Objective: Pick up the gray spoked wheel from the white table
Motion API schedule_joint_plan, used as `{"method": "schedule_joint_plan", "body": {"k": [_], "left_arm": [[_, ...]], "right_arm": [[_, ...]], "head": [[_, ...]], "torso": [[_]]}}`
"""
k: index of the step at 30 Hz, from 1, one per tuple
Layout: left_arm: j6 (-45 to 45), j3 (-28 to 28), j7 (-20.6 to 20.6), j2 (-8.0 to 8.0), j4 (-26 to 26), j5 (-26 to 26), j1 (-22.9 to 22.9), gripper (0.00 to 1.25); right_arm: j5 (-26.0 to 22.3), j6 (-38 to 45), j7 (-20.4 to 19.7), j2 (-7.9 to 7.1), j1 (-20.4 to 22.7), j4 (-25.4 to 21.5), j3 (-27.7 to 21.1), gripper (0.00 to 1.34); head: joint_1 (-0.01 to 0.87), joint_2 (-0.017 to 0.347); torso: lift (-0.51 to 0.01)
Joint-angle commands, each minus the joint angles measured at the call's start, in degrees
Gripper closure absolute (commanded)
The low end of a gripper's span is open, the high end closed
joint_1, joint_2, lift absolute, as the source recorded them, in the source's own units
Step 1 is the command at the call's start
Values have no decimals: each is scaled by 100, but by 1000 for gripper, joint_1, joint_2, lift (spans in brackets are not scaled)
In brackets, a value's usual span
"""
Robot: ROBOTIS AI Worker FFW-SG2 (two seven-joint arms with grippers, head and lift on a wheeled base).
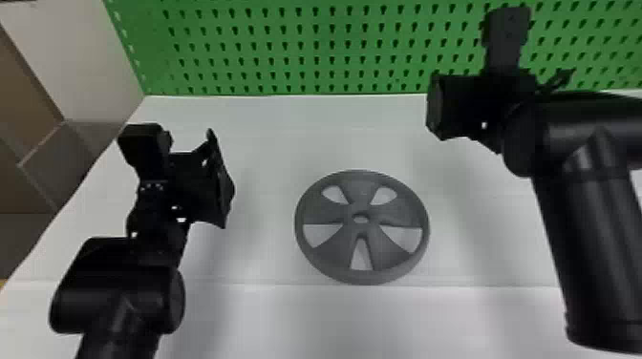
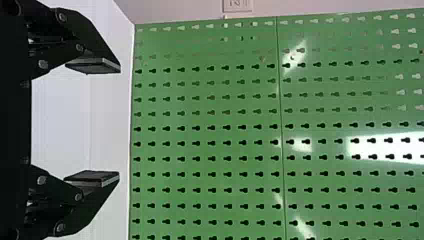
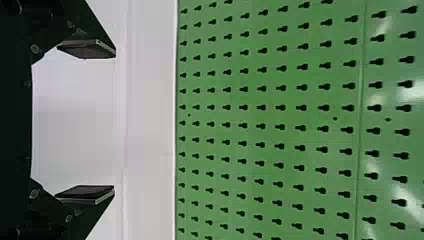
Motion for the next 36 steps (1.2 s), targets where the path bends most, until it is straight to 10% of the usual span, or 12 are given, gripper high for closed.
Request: {"method": "schedule_joint_plan", "body": {"k": [1,15,23,36], "left_arm": [[-7,6,0,0,0,0,6,486],[-24,-20,0,0,0,-44,-3,486],[-24,-56,0,0,0,-123,-21,486],[-15,-100,0,9,0,-193,-38,486]], "right_arm": [[71,874,-32,-22,-529,236,109,311],[-1151,1208,-525,-172,-1602,1554,382,308],[-3005,1269,-1817,-409,-2111,2459,997,308],[-5062,1208,-2256,-796,-2656,3602,2289,308]], "head": [[779,97],[779,97],[779,97],[779,97]], "torso": [[-73],[-73],[-73],[-73]]}}
